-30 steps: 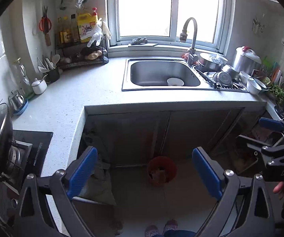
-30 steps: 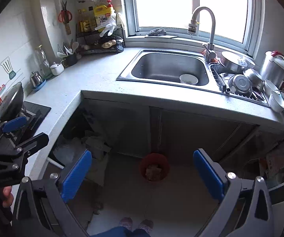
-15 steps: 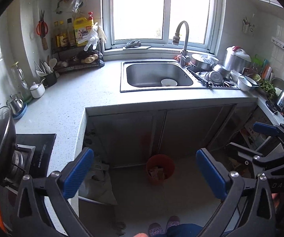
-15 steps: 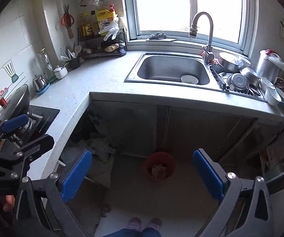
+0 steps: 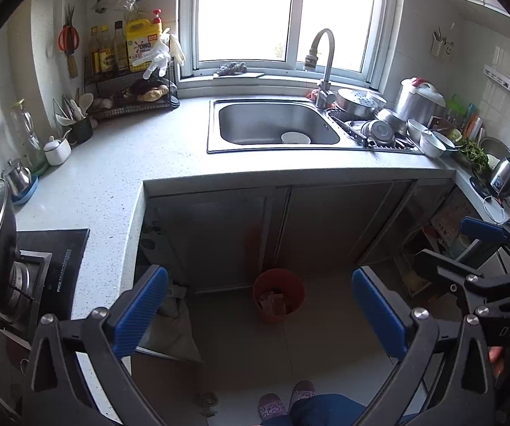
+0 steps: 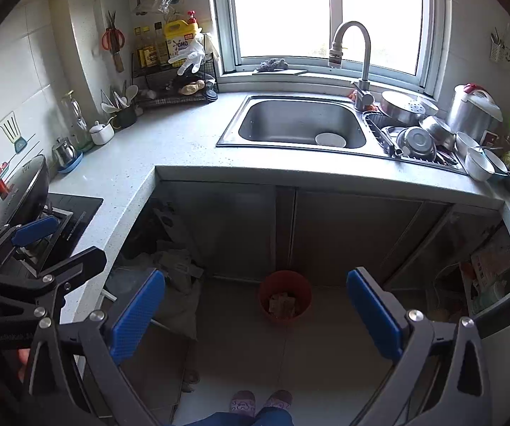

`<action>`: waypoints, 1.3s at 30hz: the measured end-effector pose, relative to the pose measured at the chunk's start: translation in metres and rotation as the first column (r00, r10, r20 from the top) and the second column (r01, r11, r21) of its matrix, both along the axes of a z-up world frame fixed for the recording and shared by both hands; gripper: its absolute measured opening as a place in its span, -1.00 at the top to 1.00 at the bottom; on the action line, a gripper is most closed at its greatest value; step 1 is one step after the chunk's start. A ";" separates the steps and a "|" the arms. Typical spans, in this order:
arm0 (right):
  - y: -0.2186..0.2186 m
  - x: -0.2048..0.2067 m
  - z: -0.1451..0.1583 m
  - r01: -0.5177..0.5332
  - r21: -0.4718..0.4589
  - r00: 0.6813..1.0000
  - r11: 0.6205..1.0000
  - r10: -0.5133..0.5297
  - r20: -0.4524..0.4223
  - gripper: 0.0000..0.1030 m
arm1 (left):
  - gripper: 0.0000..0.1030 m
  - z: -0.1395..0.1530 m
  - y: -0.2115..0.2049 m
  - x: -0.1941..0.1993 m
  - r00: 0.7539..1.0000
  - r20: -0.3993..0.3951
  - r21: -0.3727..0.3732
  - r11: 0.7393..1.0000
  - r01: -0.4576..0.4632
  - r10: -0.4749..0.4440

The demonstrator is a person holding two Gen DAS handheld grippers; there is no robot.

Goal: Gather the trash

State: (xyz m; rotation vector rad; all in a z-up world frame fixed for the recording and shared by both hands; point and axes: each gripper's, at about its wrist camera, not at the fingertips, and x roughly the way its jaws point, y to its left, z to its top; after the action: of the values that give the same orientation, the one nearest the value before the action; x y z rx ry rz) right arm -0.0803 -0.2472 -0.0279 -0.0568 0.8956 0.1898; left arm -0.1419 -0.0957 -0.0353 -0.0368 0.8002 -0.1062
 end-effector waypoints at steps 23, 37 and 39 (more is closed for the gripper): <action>0.006 -0.008 -0.002 0.019 -0.013 1.000 1.000 -0.019 -0.015 -0.99 | -1.00 -0.002 -0.005 -0.001 1.000 -0.012 -0.020 1.000 0.003 -0.003; 0.008 -0.008 -0.002 0.019 -0.011 1.000 1.000 -0.019 -0.009 -0.99 | -1.00 0.001 0.000 -0.002 1.000 0.004 -0.039 0.999 0.011 -0.010; 0.009 -0.007 -0.002 0.016 -0.010 1.000 1.000 -0.017 -0.011 -0.99 | -1.00 0.002 -0.001 -0.002 1.000 0.009 -0.037 0.999 0.009 -0.008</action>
State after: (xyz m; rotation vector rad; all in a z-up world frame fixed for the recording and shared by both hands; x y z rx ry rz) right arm -0.0876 -0.2383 -0.0301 -0.0578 0.9082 0.1704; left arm -0.1441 -0.0965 -0.0337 -0.0678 0.7893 -0.1293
